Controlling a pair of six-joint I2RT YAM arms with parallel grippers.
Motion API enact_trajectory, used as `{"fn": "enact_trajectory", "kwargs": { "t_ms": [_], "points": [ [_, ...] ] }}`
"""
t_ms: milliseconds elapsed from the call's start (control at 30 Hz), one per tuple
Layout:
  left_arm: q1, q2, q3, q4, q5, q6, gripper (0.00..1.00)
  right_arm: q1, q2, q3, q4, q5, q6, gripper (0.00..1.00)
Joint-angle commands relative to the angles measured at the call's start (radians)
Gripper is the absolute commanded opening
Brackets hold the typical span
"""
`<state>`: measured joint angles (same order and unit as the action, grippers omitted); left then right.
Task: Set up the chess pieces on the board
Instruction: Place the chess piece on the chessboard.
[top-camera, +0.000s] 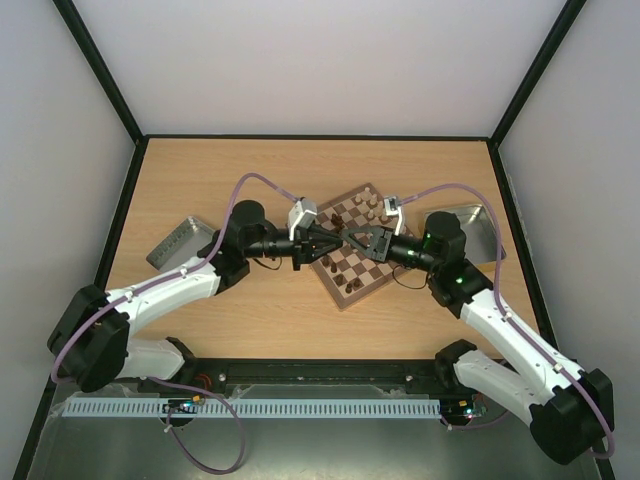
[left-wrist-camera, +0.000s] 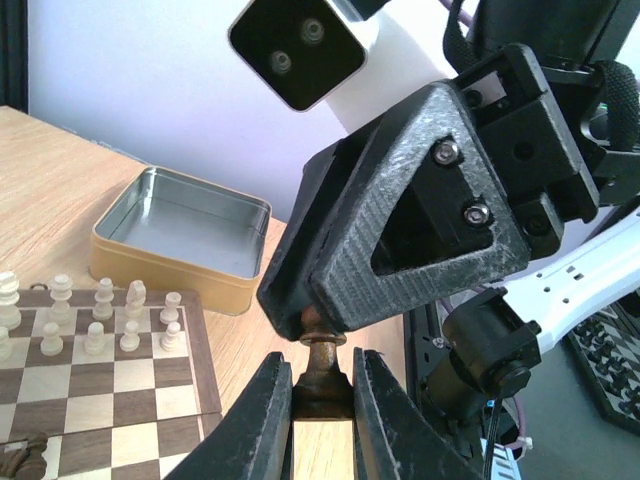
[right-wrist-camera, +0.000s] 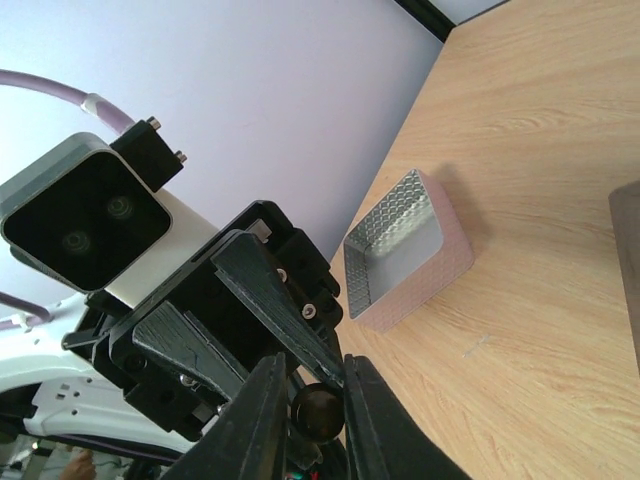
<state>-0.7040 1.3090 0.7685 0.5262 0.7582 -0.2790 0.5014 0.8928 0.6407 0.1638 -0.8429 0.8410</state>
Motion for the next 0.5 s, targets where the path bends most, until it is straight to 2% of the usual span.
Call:
{"fn": "enact_trajectory", "kwargs": {
  "t_ms": [0, 33, 100, 267, 300, 333, 467],
  "points": [
    [0.008, -0.004, -0.022, 0.038, -0.028, -0.018, 0.02, 0.003, -0.009, 0.022, -0.031, 0.005, -0.031, 0.18],
    [0.008, -0.003, -0.021, 0.039, -0.029, -0.018, 0.02, 0.003, -0.004, 0.026, -0.041, 0.007, -0.037, 0.18],
    [0.008, 0.000, -0.023, 0.035, -0.037, -0.019, 0.04, 0.003, 0.002, 0.029, -0.045, 0.004, -0.038, 0.12],
    [0.009, -0.001, -0.032, 0.035, -0.084, -0.038, 0.17, 0.003, 0.006, 0.048, -0.076, 0.035, -0.054, 0.02],
    [0.008, 0.001, -0.033, 0.031, -0.098, -0.041, 0.22, 0.003, 0.010, 0.055, -0.092, 0.051, -0.065, 0.02],
    [0.009, 0.001, -0.033, 0.024, -0.117, -0.044, 0.32, 0.003, 0.012, 0.063, -0.109, 0.073, -0.080, 0.02],
    [0.012, -0.023, -0.054, -0.031, -0.327, -0.074, 0.57, 0.003, 0.037, 0.096, -0.204, 0.211, -0.154, 0.02]
  ]
}}
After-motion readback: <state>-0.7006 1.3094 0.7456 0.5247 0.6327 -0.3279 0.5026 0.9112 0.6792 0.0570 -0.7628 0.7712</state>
